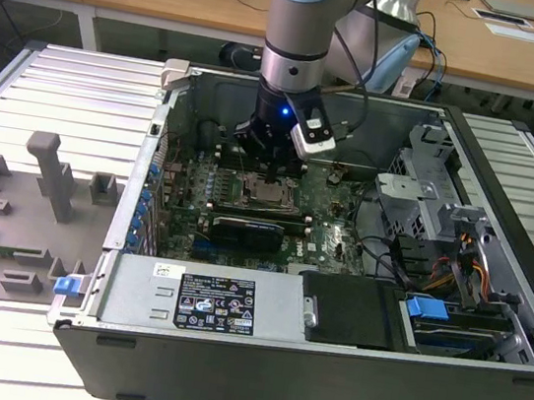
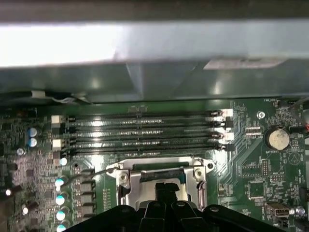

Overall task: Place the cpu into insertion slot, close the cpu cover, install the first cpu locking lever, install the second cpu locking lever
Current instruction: 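Close the cpu cover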

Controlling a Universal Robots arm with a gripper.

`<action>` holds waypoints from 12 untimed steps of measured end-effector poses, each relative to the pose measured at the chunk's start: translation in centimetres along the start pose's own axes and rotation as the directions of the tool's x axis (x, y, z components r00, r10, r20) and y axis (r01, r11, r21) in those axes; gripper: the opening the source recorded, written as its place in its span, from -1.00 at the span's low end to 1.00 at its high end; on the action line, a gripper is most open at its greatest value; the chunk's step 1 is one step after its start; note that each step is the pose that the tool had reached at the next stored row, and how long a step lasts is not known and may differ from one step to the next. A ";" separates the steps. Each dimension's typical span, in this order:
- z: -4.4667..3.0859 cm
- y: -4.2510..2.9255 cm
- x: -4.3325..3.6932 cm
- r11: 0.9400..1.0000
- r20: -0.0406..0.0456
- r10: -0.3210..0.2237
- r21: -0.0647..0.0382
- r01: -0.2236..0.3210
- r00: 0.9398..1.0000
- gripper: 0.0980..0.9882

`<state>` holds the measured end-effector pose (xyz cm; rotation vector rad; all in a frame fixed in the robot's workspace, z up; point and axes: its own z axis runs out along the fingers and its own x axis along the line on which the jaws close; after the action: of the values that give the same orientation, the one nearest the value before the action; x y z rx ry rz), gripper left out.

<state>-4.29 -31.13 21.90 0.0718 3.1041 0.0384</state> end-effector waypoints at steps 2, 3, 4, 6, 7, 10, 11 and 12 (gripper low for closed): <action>0.00 -0.27 0.08 1.000 0.000 -0.003 0.000 0.003 1.000 -0.98; 0.00 -0.50 0.14 1.000 0.000 -0.005 0.001 0.005 1.000 -0.98; -0.01 -0.65 0.17 1.000 0.000 -0.007 0.001 0.007 1.000 -0.98; -0.01 -0.97 0.26 1.000 0.000 -0.012 0.001 0.012 1.000 -0.98; 0.00 -1.16 0.30 1.000 0.000 -0.016 0.001 0.016 1.000 -0.98; 0.04 -1.41 0.39 0.998 -0.002 -0.057 0.000 0.057 0.998 -0.98; 0.04 -1.41 0.41 0.997 -0.002 -0.071 0.000 0.071 0.997 -0.98; 0.05 -1.42 0.43 0.996 -0.002 -0.085 0.000 0.085 0.996 -0.98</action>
<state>-4.78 -32.52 21.80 -0.0598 3.1057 0.0353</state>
